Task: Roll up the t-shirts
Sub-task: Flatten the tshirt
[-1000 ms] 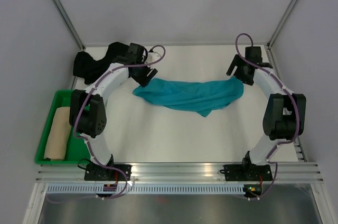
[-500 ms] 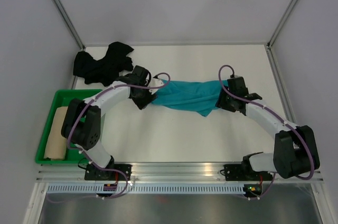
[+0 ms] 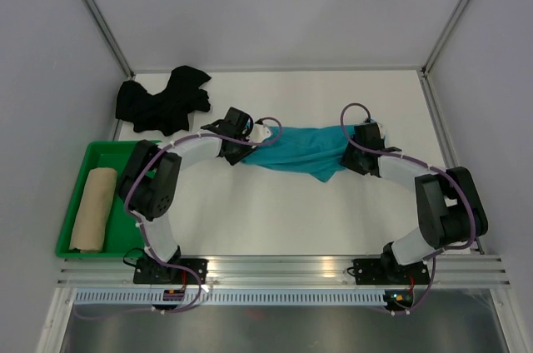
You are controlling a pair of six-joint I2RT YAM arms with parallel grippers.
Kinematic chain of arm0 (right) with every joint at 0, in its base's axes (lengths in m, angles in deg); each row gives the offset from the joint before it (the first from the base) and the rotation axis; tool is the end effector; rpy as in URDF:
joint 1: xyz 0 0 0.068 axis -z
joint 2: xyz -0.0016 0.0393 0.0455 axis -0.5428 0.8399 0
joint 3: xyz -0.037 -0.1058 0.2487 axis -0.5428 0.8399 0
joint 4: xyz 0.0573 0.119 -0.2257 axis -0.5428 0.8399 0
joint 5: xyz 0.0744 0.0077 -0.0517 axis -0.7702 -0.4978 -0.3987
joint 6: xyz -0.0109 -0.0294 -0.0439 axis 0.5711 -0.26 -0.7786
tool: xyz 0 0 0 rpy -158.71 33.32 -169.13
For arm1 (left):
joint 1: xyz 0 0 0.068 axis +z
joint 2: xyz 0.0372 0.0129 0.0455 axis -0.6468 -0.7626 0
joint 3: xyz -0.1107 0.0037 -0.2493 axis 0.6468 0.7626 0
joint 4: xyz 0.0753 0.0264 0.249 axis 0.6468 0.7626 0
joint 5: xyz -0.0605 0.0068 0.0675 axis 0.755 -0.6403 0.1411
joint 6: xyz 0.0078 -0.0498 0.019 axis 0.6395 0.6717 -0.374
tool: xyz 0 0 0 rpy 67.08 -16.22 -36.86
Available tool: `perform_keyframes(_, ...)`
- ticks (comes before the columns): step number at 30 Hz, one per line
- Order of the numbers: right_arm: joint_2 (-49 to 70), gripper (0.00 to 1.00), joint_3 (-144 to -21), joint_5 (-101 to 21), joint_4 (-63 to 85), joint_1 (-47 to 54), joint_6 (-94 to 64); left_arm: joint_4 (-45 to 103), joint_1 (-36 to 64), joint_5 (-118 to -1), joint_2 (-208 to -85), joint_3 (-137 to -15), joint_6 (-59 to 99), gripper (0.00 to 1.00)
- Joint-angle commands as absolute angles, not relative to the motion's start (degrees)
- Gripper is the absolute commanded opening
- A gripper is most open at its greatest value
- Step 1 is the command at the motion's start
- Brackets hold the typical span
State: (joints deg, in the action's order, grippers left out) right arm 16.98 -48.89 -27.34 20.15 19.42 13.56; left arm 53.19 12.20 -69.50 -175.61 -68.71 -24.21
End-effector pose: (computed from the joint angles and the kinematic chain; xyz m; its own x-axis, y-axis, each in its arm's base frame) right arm 0.2789 0.0639 0.1558 -0.7569 0.4097 -0.5091 0.3047 0.9104 0.2797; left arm 0.3229 -0.1712 0.1611 -0.4034 0.8324 -0.3799 0.8087 0.5186 0.2777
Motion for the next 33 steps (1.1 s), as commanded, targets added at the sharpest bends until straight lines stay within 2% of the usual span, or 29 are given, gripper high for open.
perform_keyframes(1,20.0,0.45,-50.0,-25.4,15.5,21.6,14.4,48.4,12.1,-71.2,-175.8,-70.3,-25.5,0.41)
perform_keyframes(2,20.7,0.36,-50.5,-25.3,15.1,21.7,14.1,47.7,12.2,-71.4,-176.0,-70.4,-25.5,0.35)
perform_keyframes(3,20.9,0.21,-50.7,-25.4,14.8,21.7,14.0,47.5,12.2,-71.4,-176.4,-70.6,-25.6,0.15)
perform_keyframes(4,21.0,0.12,-50.9,-25.5,14.8,21.7,13.7,47.3,12.1,-71.4,-176.5,-70.7,-25.2,0.05)
perform_keyframes(5,20.9,0.01,-51.4,-25.4,15.5,21.7,13.3,47.3,12.2,-71.5,-176.5,-70.8,-24.9,0.03)
perform_keyframes(9,15.0,0.00,-52.1,-22.6,17.7,21.7,10.7,47.3,12.2,-71.6,-172.8,-69.9,-24.4,0.02)
perform_keyframes(13,6.2,0.00,-55.5,-18.5,25.4,21.7,7.2,48.0,12.2,-70.2,-161.3,-68.0,-24.1,0.02)
perform_keyframes(20,-15.5,0.00,-64.8,-16.5,38.6,21.4,3.2,58.9,12.2,-68.1,-144.4,-69.6,-22.1,0.02)
perform_keyframes(23,-20.2,0.00,-72.3,-19.9,44.3,21.4,0.4,65.9,12.2,-66.4,-139.0,-71.3,-21.3,0.02)
perform_keyframes(27,-22.9,0.00,-84.0,-25.6,50.9,21.4,-2.8,74.7,12.2,-64.2,-132.0,-80.2,-20.0,0.02)
perform_keyframes(33,-24.5,0.00,-95.1,-28.8,56.9,21.4,-1.3,83.4,12.2,-59.0,-129.6,-87.5,-18.3,0.02)
